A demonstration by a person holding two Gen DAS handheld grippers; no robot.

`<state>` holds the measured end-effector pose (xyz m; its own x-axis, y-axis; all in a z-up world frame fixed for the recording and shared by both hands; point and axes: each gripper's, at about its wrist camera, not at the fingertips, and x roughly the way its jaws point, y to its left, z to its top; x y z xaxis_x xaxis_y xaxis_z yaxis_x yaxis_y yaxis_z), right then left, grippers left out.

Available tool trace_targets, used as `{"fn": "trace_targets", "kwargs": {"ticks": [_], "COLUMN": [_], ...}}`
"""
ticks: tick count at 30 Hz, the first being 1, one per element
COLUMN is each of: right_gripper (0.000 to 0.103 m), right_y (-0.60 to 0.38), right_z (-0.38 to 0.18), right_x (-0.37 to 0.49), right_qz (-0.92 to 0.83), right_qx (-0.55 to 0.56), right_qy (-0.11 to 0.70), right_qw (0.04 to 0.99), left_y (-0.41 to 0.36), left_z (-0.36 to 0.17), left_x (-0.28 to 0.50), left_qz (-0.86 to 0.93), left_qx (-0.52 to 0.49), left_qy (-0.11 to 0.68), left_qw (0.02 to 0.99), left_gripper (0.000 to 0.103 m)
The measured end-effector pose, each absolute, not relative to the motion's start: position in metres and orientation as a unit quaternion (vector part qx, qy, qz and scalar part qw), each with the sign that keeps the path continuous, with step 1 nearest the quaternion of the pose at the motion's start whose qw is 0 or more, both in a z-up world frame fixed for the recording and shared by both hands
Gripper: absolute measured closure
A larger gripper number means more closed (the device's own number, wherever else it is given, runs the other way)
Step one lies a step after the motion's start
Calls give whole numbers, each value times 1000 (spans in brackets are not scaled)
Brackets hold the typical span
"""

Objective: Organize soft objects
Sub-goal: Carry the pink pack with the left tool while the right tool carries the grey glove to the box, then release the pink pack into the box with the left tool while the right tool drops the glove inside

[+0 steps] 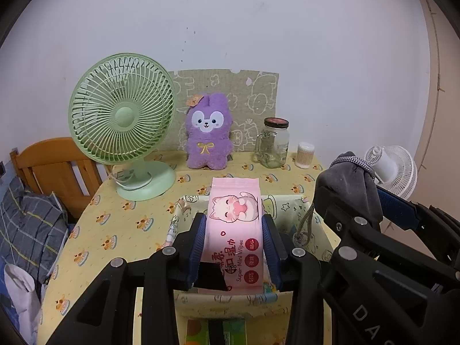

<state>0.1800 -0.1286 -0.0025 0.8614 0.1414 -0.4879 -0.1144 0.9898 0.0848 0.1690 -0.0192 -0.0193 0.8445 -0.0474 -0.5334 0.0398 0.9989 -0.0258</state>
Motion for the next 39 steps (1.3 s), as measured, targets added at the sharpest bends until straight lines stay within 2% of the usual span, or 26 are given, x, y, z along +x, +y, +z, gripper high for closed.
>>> {"fn": "trace_targets", "kwargs": {"ticks": [16, 17, 19, 30, 33, 35, 38, 39], "right_gripper": [48, 48, 48, 48, 47, 40, 21, 19], "right_y": [-127, -127, -125, -118, -116, -117, -121, -122], "right_z": [-39, -42, -47, -69, -72, -75, -75, -74], "right_x": [228, 230, 234, 252, 256, 259, 258, 257], "right_qz": [61, 62, 66, 94, 97, 99, 87, 84], "right_qx": [32, 32, 31, 42, 40, 41, 47, 47], "right_qy": [280, 281, 285, 297, 299, 304, 295, 291], "right_qw": [957, 957, 956, 949, 949, 946, 950, 952], "left_y": [-17, -17, -16, -9, -8, -8, -11, -12], "left_z": [-59, -62, -69, -84, -89, -89, -87, -87], "left_x": [219, 222, 225, 233, 235, 235, 232, 232], "left_qz": [-32, -34, -39, -14, -9, -10, -14, -13], "left_qx": [-17, -14, -11, -9, -10, -8, -5, -4], "left_qy": [333, 339, 346, 357, 363, 362, 358, 357], "left_qw": [942, 940, 937, 934, 932, 932, 934, 934], "left_gripper": [61, 60, 44, 24, 24, 23, 16, 13]}}
